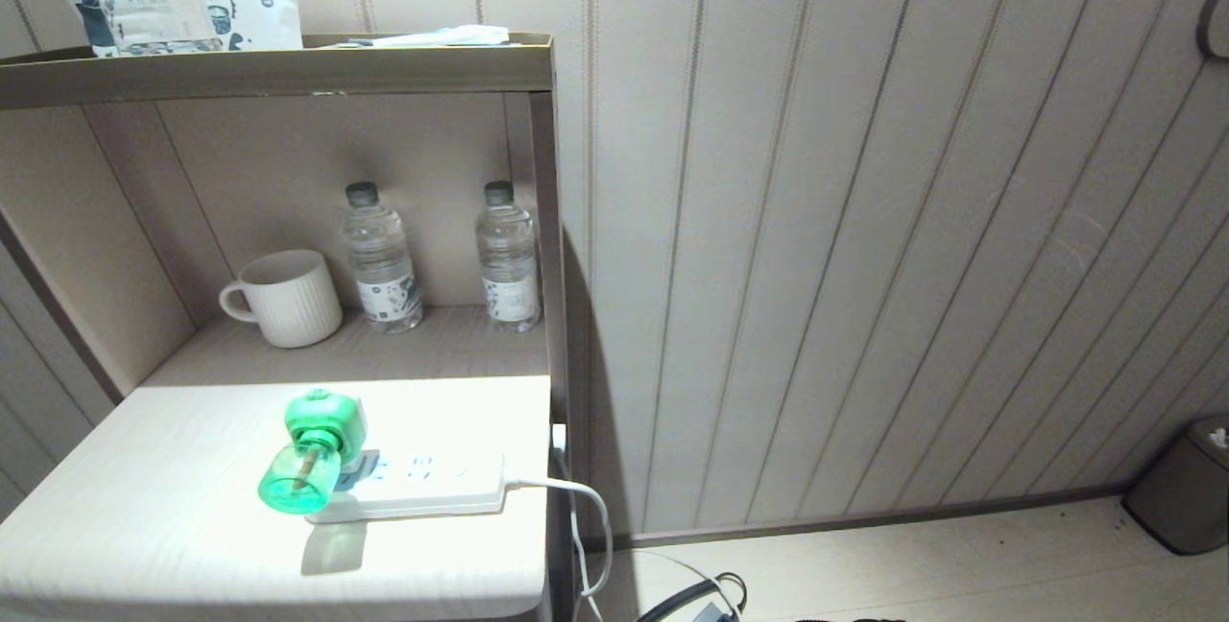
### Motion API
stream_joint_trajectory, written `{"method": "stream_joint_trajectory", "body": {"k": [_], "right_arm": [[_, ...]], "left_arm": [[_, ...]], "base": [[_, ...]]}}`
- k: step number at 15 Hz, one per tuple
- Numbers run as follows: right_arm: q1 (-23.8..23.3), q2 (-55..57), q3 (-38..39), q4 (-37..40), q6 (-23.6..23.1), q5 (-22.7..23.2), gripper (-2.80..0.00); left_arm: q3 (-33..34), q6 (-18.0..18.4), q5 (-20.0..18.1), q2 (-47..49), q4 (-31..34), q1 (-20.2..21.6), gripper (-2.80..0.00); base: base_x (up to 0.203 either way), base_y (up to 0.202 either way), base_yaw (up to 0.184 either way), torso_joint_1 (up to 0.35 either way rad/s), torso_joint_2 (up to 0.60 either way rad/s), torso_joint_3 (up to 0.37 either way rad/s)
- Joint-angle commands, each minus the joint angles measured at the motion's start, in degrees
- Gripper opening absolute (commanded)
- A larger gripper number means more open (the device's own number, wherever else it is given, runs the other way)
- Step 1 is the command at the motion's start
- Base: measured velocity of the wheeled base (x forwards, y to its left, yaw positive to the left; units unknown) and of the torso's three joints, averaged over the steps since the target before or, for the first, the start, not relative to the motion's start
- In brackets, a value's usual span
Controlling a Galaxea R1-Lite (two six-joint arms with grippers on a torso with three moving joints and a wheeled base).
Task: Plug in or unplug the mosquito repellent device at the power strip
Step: Hold the socket with your right hand and unplug it with your left hand
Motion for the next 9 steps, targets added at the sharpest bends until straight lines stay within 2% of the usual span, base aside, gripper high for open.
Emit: {"method": "stream_joint_trajectory", "body": {"k": [1, 5, 8, 9], "right_arm": [[0.0, 0.0, 0.0, 0.0, 0.0, 0.0, -2.80], [0.0, 0.0, 0.0, 0.0, 0.0, 0.0, -2.80], [0.0, 0.0, 0.0, 0.0, 0.0, 0.0, -2.80], [0.0, 0.0, 0.0, 0.0, 0.0, 0.0, -2.80]], "left_arm": [[0.0, 0.0, 0.0, 0.0, 0.0, 0.0, -2.80], [-1.7, 1.8, 0.2, 0.7, 0.7, 0.1, -2.80], [-17.4, 2.3, 0.3, 7.2, 5.8, 0.1, -2.80], [-24.0, 3.8, 0.6, 9.9, 9.7, 0.2, -2.80]], "base": [[0.000, 0.000, 0.000, 0.000, 0.00, 0.000], [0.000, 0.000, 0.000, 0.000, 0.00, 0.000], [0.000, 0.000, 0.000, 0.000, 0.00, 0.000], [0.000, 0.000, 0.000, 0.000, 0.00, 0.000]]}}
